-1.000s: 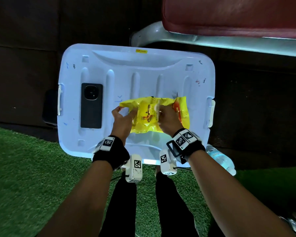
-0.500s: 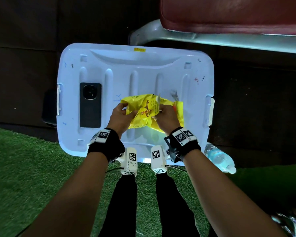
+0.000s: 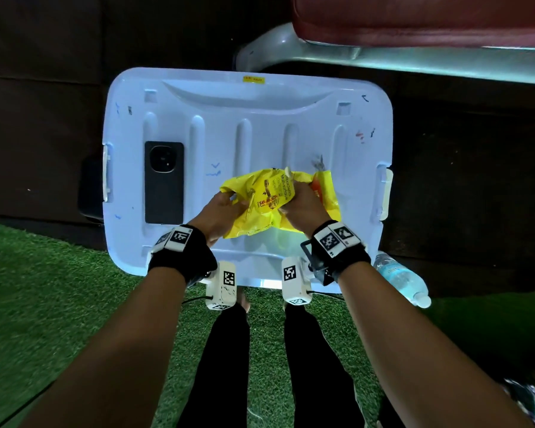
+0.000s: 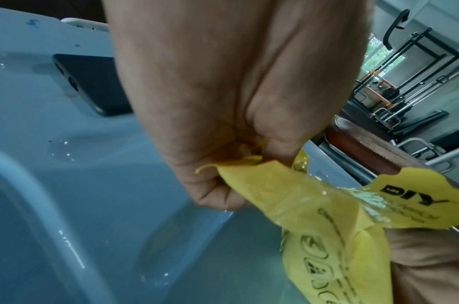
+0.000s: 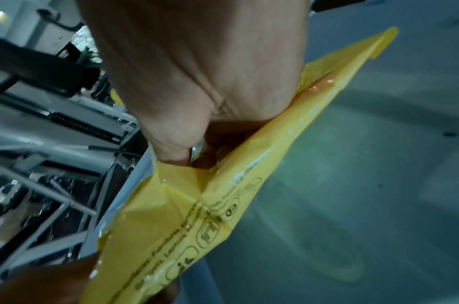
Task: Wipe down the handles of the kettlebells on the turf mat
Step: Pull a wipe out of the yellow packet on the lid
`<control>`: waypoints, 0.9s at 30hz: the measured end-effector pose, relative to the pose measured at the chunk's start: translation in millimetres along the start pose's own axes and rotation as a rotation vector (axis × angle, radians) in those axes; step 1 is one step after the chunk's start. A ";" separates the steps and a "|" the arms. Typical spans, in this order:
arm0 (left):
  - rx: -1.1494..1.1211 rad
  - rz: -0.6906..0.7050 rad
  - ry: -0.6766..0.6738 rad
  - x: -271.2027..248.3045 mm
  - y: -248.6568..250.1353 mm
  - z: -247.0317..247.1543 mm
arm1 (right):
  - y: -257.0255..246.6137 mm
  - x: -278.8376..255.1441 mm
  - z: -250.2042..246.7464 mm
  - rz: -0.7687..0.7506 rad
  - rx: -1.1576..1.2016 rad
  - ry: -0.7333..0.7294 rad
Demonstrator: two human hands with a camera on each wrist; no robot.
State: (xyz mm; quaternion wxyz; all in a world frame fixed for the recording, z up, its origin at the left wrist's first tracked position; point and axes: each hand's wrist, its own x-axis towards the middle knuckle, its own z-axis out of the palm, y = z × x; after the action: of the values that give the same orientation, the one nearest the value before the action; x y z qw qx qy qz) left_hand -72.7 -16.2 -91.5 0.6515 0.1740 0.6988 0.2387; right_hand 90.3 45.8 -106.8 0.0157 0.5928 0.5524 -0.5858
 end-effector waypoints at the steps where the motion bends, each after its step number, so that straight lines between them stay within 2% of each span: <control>1: -0.003 0.008 0.005 -0.2 1.8 0.6 | -0.1 -0.2 -0.1 -0.003 0.045 0.033; 4: 0.033 0.046 0.054 1.2 6.4 1.5 | 0.4 -1.8 4.2 -0.010 0.128 0.161; 6: 0.052 0.058 0.091 -0.3 8.0 1.4 | 0.5 -2.5 6.6 -0.020 0.107 0.184; 11: 0.137 0.073 0.182 -4.2 2.3 -9.6 | 0.9 -2.4 2.0 -0.049 0.015 0.163; 18: 0.249 0.075 0.335 -2.4 -10.2 -19.7 | 7.3 -12.7 -16.0 -0.042 0.120 0.090; 21: 0.337 0.095 0.385 -0.1 -11.5 -20.6 | 14.5 -18.2 -28.4 0.028 0.301 0.012; 24: 0.386 0.107 0.408 1.8 -12.3 -18.5 | 21.4 -24.5 -35.5 0.095 0.500 0.021; 27: 0.415 0.105 0.419 2.6 -12.3 -16.9 | 25.6 -31.9 -31.9 0.045 0.522 0.062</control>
State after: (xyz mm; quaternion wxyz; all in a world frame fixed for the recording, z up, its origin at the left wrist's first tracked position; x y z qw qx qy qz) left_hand -88.9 -26.7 -100.0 0.4304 0.2865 0.8419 0.1547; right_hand 138.6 36.8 -90.2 -0.1417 0.6065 0.3698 -0.6894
